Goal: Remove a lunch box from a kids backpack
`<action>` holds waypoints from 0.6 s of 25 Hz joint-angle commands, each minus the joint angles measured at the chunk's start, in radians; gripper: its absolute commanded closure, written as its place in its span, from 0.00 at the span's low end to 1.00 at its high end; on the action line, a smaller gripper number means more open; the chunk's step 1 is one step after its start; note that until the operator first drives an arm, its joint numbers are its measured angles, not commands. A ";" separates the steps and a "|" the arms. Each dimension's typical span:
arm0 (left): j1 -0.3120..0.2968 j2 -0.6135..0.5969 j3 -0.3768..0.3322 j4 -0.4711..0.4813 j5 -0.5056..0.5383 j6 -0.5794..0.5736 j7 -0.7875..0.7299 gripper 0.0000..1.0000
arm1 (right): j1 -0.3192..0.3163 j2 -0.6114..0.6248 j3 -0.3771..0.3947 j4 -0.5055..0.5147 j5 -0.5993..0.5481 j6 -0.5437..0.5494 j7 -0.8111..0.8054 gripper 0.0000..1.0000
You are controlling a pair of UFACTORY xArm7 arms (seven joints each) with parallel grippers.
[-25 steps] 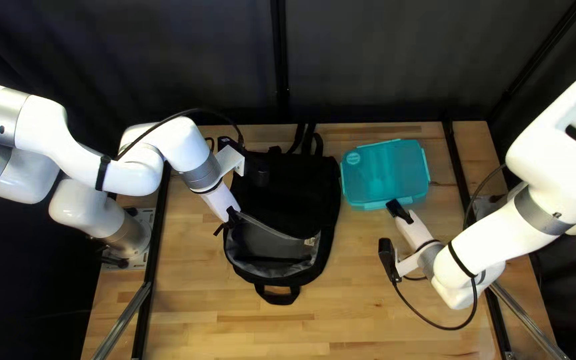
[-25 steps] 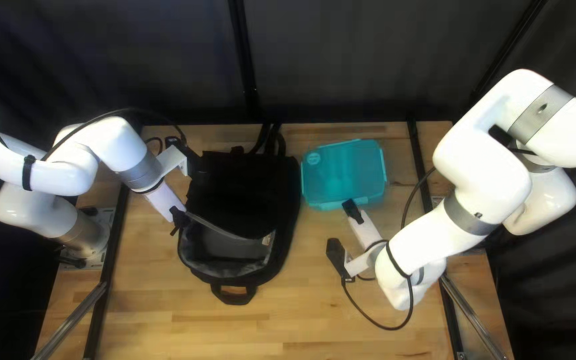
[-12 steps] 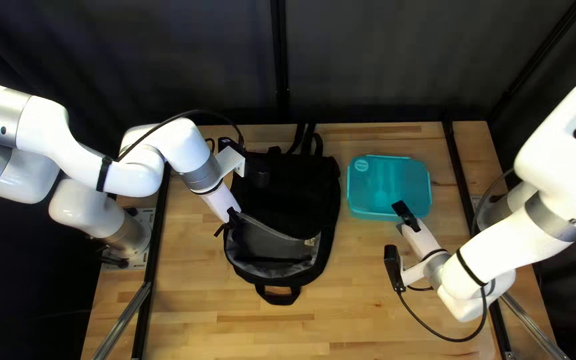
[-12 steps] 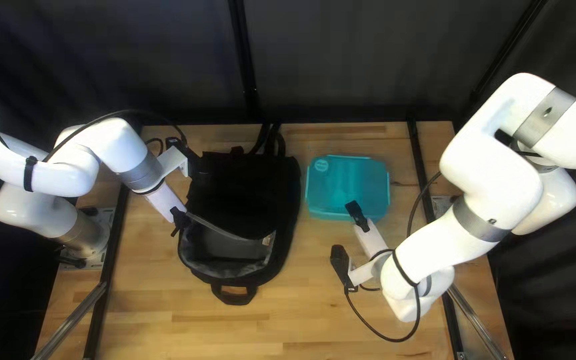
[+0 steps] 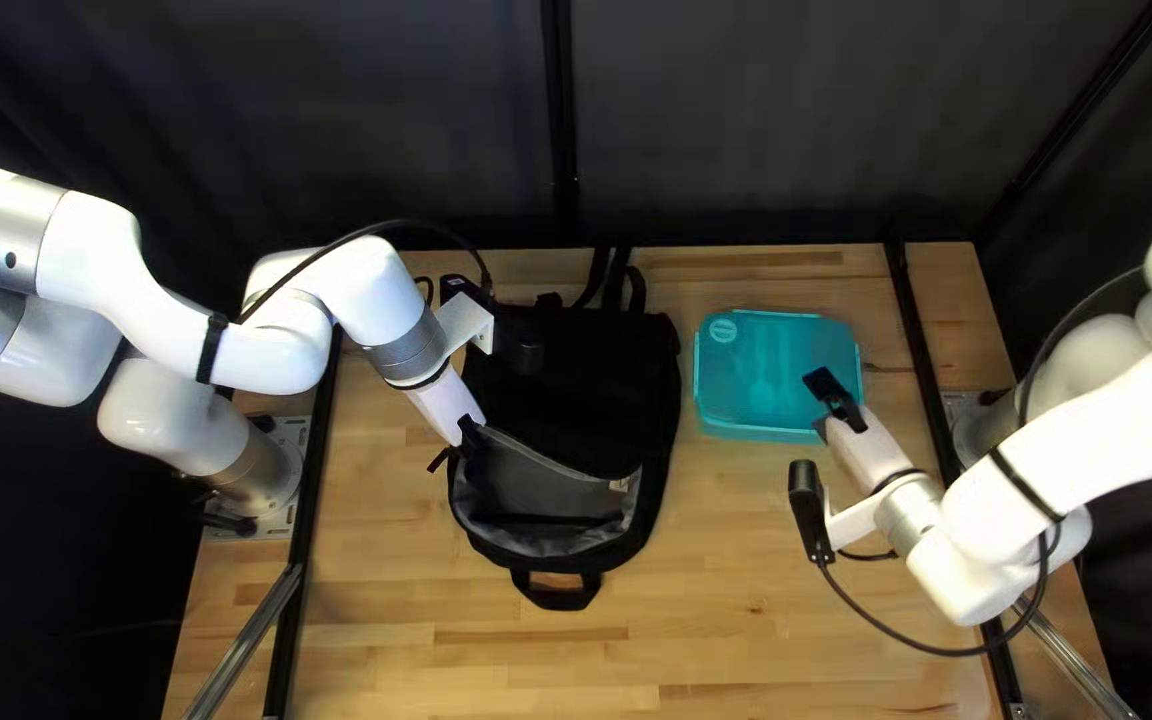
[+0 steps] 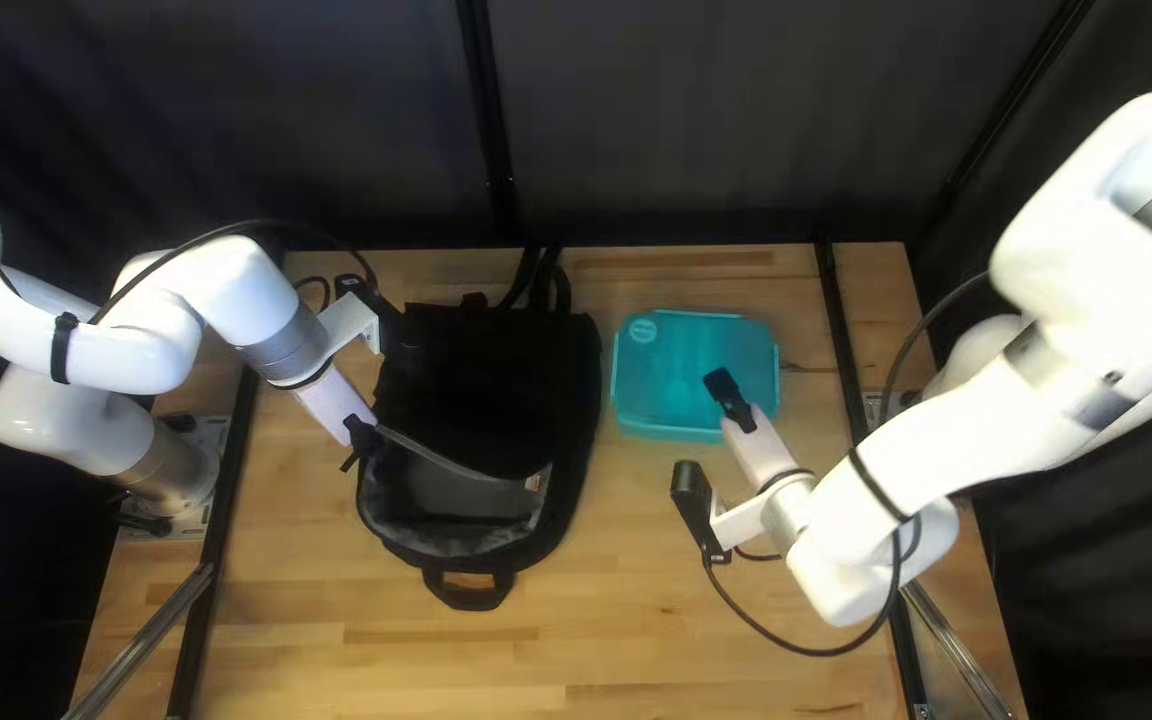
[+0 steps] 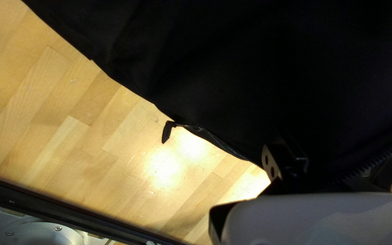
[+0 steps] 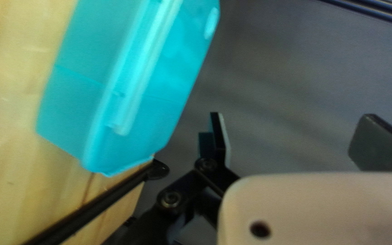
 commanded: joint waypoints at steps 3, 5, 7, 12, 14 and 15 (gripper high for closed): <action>-0.011 -0.033 -0.050 0.013 -0.001 0.031 -0.057 0.00 | -0.006 -0.048 -0.019 0.013 0.009 0.013 -0.064 0.00; -0.016 -0.046 -0.076 0.023 0.002 0.050 -0.085 0.00 | -0.007 -0.045 -0.019 0.019 0.009 0.013 -0.065 0.00; -0.021 -0.055 -0.097 0.031 0.005 0.064 -0.106 0.00 | -0.009 -0.039 -0.022 0.025 0.007 0.009 -0.066 0.00; -0.029 -0.071 -0.138 0.050 0.012 0.099 -0.145 0.00 | -0.010 -0.076 -0.036 0.011 0.025 0.004 -0.086 0.00; -0.029 -0.071 -0.147 0.060 0.016 0.110 -0.153 0.00 | -0.011 -0.098 -0.043 0.014 0.030 0.007 -0.109 0.00; -0.029 -0.070 -0.149 0.064 0.017 0.114 -0.155 0.00 | -0.012 -0.107 -0.047 0.016 0.032 0.008 -0.119 0.00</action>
